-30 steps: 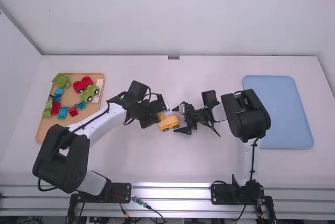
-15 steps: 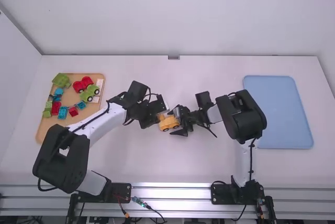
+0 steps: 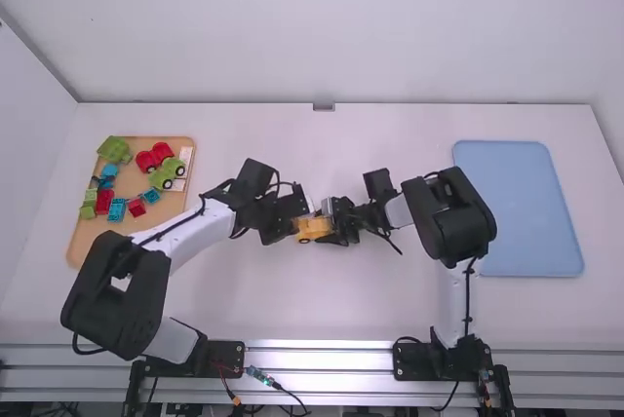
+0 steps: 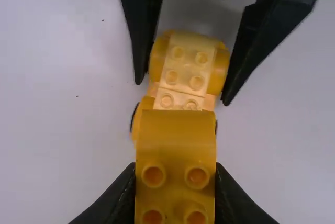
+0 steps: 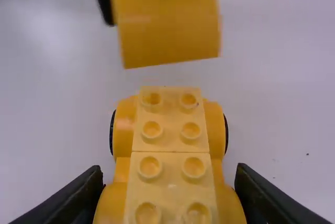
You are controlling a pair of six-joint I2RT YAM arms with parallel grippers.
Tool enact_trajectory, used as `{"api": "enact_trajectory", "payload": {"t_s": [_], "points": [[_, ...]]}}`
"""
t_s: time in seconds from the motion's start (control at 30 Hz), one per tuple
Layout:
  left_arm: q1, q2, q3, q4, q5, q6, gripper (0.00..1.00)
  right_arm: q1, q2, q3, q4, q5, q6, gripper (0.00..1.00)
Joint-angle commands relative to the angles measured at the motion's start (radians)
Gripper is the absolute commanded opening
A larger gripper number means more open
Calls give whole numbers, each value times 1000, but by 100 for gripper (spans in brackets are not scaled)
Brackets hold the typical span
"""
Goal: Assemble lego blocks to make yellow taxi
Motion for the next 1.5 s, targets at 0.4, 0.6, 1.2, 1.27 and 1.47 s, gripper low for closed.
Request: {"api": "enact_trajectory", "payload": {"t_s": [0.4,0.6,1.2,1.27,1.47], "points": [[-3,-27,-17,56,107,109,1,-25,12,-2,-6,-10,37,62],[-3,-26,-15,56,105,108,2,-24,12,-4,-7,-11,36,63],[83,46,-6,18,31,169,1,-106,11,-18,-30,100,57,66],[121,72,-6,29,48,173,1,-126,11,-15,-55,90,51,66],[136,109,-6,7,82,306,2,-156,11,24,-183,95,-2,66]]}}
